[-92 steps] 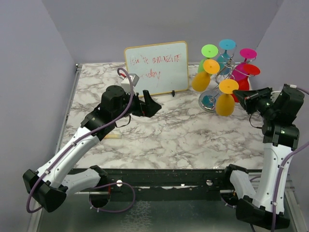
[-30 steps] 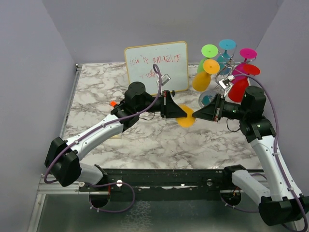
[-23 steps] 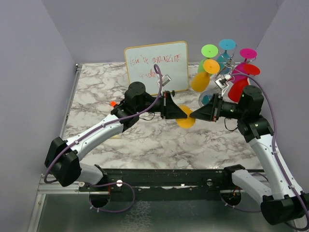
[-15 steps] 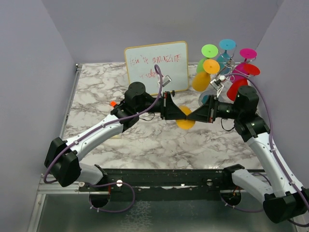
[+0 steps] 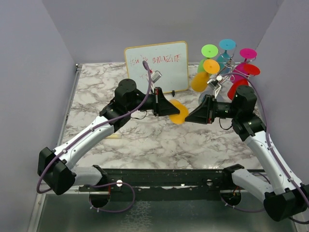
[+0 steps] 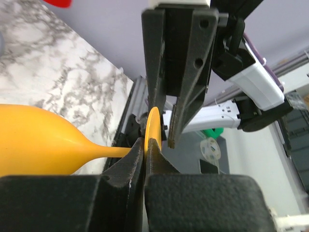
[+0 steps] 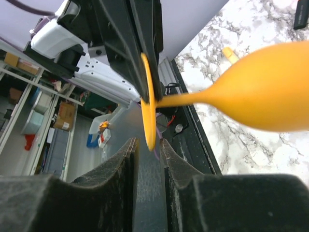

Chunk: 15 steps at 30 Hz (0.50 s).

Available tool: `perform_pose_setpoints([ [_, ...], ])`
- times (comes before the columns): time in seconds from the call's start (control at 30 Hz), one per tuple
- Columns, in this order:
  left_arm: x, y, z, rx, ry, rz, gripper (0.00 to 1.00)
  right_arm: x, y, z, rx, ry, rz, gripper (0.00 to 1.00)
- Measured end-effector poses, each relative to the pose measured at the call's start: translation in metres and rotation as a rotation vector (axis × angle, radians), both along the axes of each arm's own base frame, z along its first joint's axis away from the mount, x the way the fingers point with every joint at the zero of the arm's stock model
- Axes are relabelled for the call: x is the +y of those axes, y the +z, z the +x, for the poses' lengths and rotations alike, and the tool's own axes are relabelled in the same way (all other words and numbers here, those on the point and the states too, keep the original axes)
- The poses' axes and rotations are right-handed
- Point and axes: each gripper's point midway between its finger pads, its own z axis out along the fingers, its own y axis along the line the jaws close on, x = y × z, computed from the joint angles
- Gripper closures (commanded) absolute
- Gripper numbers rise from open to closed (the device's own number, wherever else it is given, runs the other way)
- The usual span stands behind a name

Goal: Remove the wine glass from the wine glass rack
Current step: Place the wine glass at the center of the board.

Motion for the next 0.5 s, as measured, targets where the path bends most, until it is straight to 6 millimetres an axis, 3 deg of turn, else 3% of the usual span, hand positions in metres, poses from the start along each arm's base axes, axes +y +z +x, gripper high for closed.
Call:
perform_pose_setpoints([
  [0.27, 0.009, 0.005, 0.010, -0.011, 0.042, -0.009, 1.00, 0.002, -0.001, -0.001, 0.012, 0.039, 0.007, 0.64],
  [0.5, 0.007, 0.006, 0.009, -0.004, 0.022, -0.020, 1.00, 0.008, 0.009, 0.003, -0.012, 0.049, 0.040, 0.66],
])
